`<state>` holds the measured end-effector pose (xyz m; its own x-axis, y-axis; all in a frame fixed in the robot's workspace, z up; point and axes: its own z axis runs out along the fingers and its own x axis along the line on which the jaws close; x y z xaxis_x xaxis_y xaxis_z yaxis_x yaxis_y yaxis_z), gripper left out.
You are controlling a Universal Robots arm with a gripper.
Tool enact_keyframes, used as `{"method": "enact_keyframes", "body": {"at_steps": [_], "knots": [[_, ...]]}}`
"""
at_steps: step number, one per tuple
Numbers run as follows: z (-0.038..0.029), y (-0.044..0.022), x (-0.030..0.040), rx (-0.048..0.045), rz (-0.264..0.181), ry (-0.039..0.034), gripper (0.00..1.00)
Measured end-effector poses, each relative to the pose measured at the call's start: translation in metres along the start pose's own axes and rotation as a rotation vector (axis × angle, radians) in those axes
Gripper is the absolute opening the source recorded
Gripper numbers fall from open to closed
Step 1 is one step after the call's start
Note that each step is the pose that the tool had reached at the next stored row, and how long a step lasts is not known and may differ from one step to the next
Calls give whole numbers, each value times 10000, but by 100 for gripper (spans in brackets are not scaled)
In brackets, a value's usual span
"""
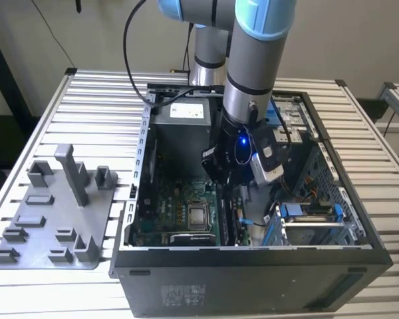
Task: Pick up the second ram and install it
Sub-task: 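Insert the second ram into the second slot, then press down the second ram until it locks into place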
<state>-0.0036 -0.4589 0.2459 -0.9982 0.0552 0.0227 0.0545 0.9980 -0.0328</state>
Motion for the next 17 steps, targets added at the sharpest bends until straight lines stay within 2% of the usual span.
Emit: {"method": "enact_keyframes", "body": {"at_steps": [2, 4, 17], "knots": [[0, 0, 0, 0, 0, 0, 13], [-1, 0, 0, 1, 0, 0, 11], [-1, 0, 0, 1, -1, 1, 11]]}}
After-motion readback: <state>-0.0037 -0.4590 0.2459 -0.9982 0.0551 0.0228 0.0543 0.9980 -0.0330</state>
